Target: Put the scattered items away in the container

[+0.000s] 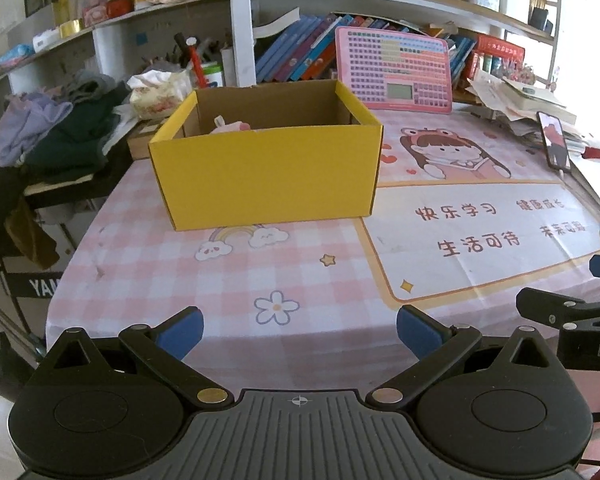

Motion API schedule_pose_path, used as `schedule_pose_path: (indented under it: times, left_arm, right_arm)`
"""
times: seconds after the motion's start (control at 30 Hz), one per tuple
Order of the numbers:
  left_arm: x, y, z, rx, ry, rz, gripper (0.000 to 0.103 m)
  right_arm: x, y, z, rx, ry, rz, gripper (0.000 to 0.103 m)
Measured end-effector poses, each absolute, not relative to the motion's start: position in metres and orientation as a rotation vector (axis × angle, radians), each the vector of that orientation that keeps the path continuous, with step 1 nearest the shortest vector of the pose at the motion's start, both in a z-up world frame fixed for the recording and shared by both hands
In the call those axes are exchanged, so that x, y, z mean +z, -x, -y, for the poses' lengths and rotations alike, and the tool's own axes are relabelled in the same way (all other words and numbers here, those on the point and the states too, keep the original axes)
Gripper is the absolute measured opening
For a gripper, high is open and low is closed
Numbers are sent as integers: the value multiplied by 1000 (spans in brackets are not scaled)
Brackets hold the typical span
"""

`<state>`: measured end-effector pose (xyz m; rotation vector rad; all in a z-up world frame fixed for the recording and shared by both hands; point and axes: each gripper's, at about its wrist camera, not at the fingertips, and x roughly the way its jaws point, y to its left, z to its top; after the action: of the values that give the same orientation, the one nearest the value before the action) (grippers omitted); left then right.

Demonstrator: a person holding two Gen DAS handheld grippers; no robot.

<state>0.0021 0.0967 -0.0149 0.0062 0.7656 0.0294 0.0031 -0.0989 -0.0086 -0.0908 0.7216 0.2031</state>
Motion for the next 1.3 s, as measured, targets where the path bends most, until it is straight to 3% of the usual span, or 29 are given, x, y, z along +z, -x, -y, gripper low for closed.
schedule_pose_path:
  times: [1.3]
  left_arm:
    - [-16, 7, -88, -26, -16, -783, 103]
  right_arm:
    - [-6, 13, 102, 222, 84, -690, 103]
